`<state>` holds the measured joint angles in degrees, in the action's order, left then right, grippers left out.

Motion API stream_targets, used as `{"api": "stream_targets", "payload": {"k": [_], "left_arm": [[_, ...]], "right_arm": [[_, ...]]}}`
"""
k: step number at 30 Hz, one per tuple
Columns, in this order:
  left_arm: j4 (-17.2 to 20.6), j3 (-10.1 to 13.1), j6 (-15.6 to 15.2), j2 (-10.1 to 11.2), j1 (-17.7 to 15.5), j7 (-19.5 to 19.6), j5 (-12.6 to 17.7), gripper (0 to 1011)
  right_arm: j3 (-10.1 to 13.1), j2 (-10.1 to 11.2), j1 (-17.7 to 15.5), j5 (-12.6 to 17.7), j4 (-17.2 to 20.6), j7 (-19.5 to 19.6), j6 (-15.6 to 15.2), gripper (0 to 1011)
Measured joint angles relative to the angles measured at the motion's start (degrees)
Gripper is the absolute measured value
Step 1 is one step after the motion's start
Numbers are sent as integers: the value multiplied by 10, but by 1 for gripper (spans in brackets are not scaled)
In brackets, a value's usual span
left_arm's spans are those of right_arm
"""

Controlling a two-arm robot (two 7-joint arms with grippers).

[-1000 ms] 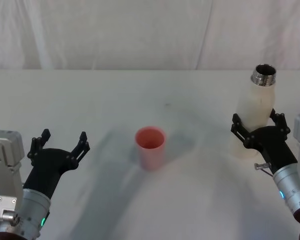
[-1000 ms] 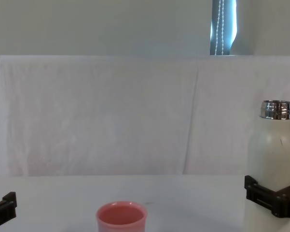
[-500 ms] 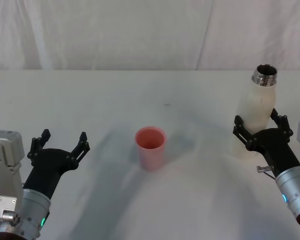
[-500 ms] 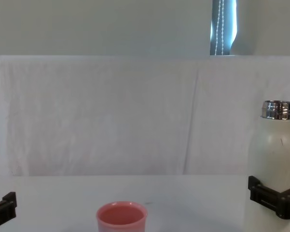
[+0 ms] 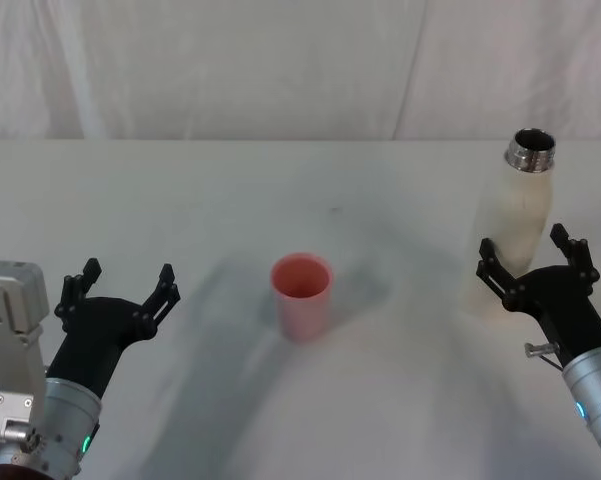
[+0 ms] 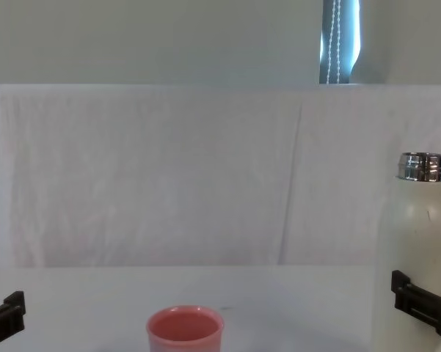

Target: Grasp the thermos with one hand and pour water into the cup lid.

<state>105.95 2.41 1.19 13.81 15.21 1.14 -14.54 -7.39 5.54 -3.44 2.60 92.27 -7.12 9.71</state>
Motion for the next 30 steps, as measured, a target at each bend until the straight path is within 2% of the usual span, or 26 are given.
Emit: {"api": "stream_targets", "payload": {"k": [15,30], "left_arm": [[0,0,0,0,0,0,0,1001],[0,0,0,0,0,0,0,1001]], "right_arm": [[-1,1,-44,-4,33,1,3,1002],[-19,3,-74,-13,48,-5,15,1002]]}}
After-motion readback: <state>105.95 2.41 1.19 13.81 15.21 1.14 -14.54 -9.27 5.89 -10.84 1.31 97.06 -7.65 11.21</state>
